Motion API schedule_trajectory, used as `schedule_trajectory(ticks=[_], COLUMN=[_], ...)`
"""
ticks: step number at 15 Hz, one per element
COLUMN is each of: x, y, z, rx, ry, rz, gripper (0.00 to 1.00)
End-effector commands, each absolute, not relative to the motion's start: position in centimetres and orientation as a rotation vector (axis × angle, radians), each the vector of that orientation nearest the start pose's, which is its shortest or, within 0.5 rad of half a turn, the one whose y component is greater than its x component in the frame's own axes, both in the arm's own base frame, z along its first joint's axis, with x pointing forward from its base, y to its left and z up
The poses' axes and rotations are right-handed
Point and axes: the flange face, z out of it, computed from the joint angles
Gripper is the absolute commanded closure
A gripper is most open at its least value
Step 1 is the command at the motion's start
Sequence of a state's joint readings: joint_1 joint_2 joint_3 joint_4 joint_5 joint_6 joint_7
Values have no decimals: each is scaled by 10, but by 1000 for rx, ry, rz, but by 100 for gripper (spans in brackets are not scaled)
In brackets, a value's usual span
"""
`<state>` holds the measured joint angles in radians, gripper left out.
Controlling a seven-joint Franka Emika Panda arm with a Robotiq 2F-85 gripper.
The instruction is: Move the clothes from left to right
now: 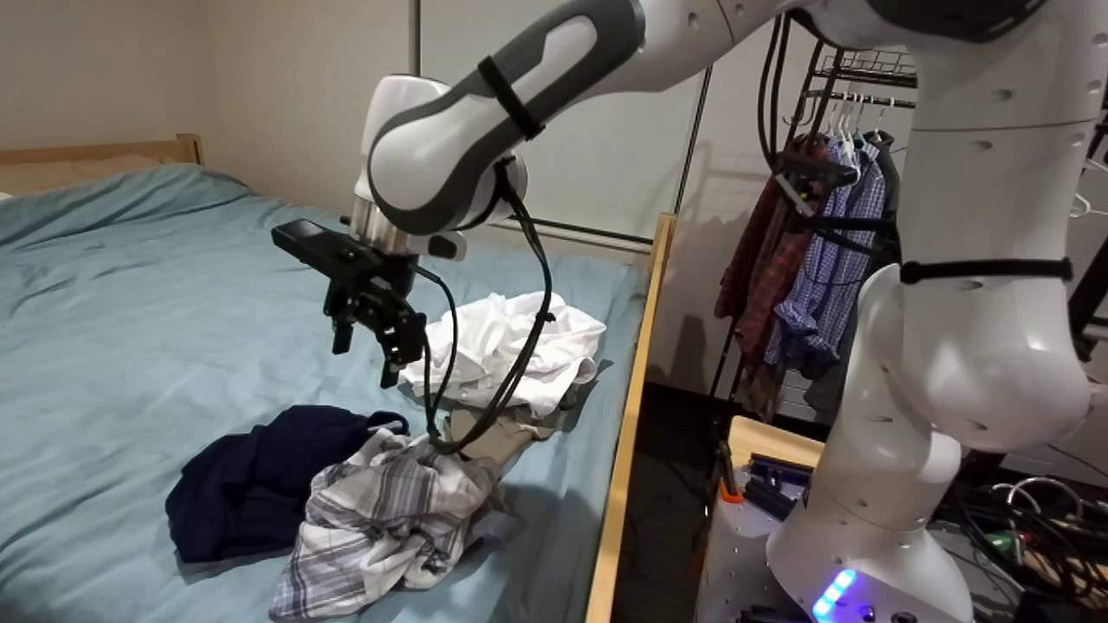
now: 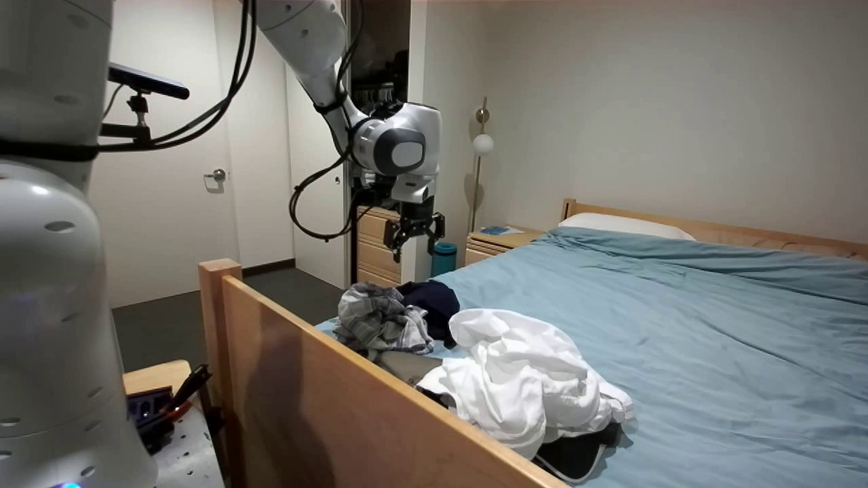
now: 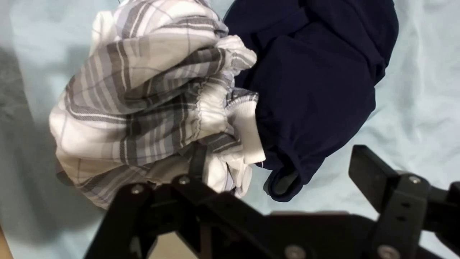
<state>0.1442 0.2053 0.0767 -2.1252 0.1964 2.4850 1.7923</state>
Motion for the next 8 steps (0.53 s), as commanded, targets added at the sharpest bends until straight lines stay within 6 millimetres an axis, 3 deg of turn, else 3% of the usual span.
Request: schedule_trajectory(ticks=[1, 4, 8], x=[567, 546, 496], y=[129, 135, 150], z=[324, 302, 279], rx=[-1881, -1685, -1472], ry=[2258, 2478, 2724], rz=[59, 72, 84], gripper=[0, 0, 0])
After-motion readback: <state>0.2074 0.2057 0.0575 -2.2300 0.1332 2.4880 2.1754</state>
